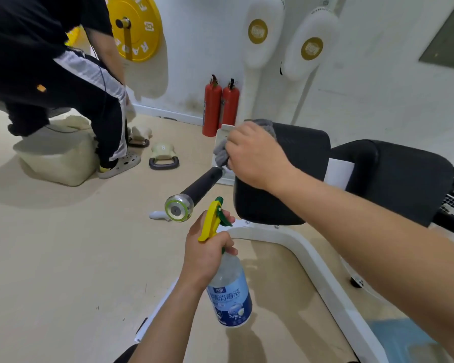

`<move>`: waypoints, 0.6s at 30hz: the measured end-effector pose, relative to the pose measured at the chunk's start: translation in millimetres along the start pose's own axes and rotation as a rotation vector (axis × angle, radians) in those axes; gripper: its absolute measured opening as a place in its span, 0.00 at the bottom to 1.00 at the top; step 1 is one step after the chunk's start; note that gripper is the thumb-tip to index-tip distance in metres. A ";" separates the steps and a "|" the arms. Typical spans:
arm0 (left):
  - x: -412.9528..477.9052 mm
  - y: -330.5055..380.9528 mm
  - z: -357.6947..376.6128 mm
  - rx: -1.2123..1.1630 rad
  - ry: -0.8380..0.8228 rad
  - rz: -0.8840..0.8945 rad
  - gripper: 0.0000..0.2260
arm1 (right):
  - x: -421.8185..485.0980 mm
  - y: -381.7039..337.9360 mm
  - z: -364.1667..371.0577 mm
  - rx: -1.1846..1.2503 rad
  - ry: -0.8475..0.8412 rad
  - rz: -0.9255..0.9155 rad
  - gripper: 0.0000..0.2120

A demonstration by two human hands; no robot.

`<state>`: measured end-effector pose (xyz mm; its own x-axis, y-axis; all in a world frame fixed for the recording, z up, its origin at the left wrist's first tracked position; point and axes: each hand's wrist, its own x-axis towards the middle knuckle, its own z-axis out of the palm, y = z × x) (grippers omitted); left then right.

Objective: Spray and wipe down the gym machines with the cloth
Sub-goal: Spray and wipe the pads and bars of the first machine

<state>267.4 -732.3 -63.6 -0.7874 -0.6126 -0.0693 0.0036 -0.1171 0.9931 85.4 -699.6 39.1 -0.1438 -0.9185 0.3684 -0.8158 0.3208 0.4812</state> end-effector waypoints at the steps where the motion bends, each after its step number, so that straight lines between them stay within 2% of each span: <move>1: 1.1 0.4 -0.5 -0.010 0.006 -0.008 0.18 | -3.6 -6.9 3.4 -0.039 -0.010 -0.046 0.11; 3: 2.8 0.2 -1.9 -0.018 0.017 -0.018 0.18 | -18.6 -24.7 11.4 -0.092 -0.076 -0.128 0.11; 7: 4.9 0.6 -5.5 -0.003 0.049 -0.037 0.09 | -53.2 -56.0 28.5 -0.125 -0.109 -0.195 0.09; 11: 0.3 -8.8 -6.7 0.045 0.014 -0.050 0.10 | -64.0 -53.8 36.8 -0.103 -0.096 -0.324 0.10; 14: -5.8 -11.5 -4.3 0.092 -0.017 -0.033 0.14 | -65.9 -41.1 35.5 -0.073 -0.123 -0.466 0.10; 16: -6.8 -10.8 -3.2 0.059 -0.015 -0.030 0.15 | -53.9 -25.9 27.2 -0.071 -0.092 -0.471 0.10; 18: -5.4 -9.5 -3.5 0.015 -0.028 -0.032 0.17 | -31.3 -7.5 15.4 -0.083 -0.044 -0.355 0.11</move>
<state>273.8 -730.6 -73.0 -0.8037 -0.5869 -0.0983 -0.0307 -0.1240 0.9918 87.3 -676.8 11.7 0.1150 -0.9844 0.1335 -0.7711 -0.0037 0.6367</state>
